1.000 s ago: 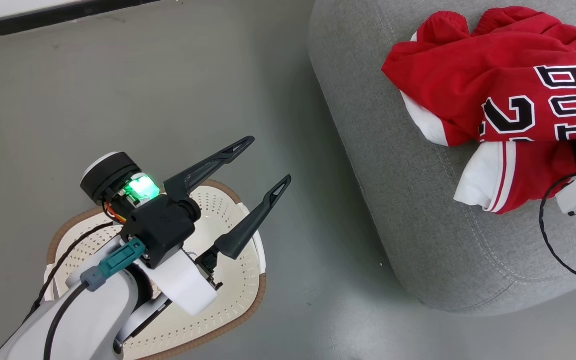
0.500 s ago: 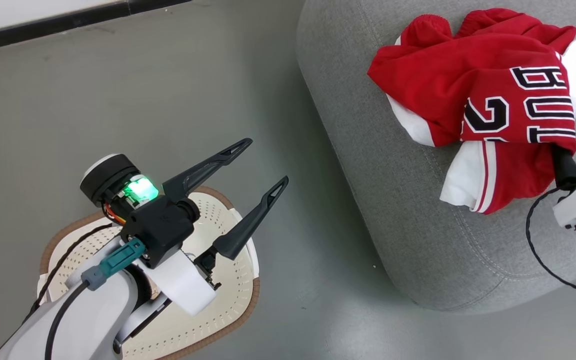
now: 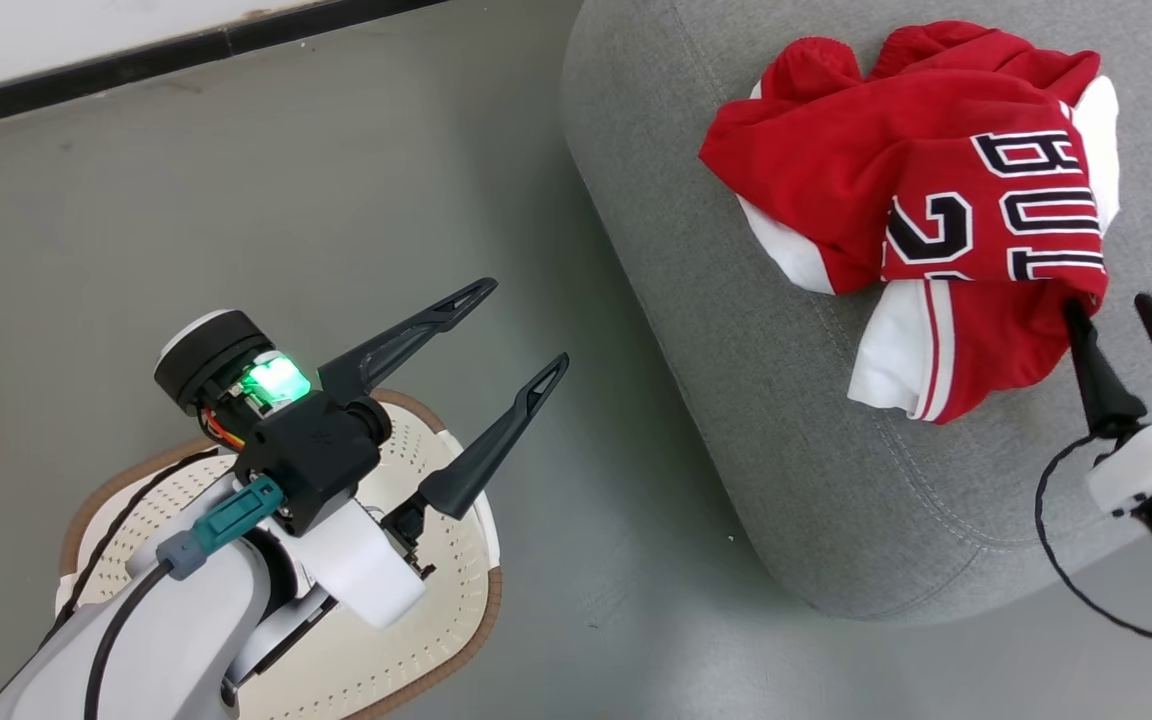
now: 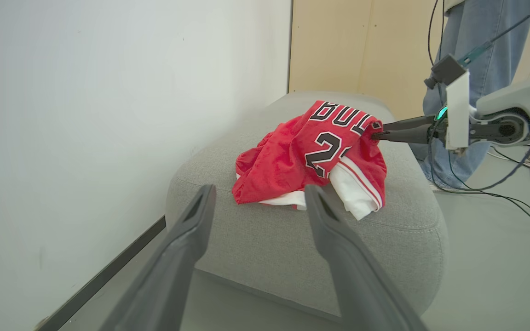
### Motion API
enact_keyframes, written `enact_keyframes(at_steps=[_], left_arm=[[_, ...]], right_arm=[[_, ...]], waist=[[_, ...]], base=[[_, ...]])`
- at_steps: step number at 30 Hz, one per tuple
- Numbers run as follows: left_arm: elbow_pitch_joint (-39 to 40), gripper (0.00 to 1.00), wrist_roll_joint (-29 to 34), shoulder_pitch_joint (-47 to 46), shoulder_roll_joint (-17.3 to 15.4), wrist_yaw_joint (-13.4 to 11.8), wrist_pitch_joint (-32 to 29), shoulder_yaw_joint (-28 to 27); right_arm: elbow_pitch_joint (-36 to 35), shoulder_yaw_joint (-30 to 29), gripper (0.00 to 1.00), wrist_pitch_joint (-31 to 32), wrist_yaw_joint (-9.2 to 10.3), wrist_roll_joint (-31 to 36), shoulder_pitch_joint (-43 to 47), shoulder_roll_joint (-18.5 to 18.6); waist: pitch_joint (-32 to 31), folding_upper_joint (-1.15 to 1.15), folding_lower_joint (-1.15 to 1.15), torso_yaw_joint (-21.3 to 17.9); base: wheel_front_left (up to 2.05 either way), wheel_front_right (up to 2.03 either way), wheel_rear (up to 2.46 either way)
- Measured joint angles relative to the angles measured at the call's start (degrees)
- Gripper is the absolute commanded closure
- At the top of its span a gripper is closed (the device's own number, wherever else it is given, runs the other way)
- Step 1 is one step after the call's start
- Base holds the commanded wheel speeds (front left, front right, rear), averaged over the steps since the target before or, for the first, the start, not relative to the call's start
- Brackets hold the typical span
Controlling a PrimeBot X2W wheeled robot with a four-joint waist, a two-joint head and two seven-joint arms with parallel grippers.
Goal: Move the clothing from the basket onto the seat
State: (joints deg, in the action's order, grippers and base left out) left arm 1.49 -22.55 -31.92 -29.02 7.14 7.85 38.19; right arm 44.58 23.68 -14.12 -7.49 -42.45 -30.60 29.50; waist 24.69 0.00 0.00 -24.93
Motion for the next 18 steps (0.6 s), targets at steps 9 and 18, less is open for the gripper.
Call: enact_keyframes(at_steps=[9, 18], left_arm=[[-0.5, 0.0, -0.1, 0.5, -0.8, 0.0, 0.7, -0.4], [-1.0, 0.0, -0.5, 1.4, -1.0, -0.1, 1.4, -0.9]], right_arm=[[-6.3, 0.5, 0.0, 0.0, 0.0, 0.1, 3.6, 1.2], [-13.6, 0.5, 0.0, 0.0, 0.0, 0.8, 3.7, 4.5]], waist=[[-0.9, 0.0, 0.0, -1.5], [-2.2, 0.0, 0.0, -2.5]], base=[[0.0, 0.0, 0.0], [0.0, 0.0, 0.0]])
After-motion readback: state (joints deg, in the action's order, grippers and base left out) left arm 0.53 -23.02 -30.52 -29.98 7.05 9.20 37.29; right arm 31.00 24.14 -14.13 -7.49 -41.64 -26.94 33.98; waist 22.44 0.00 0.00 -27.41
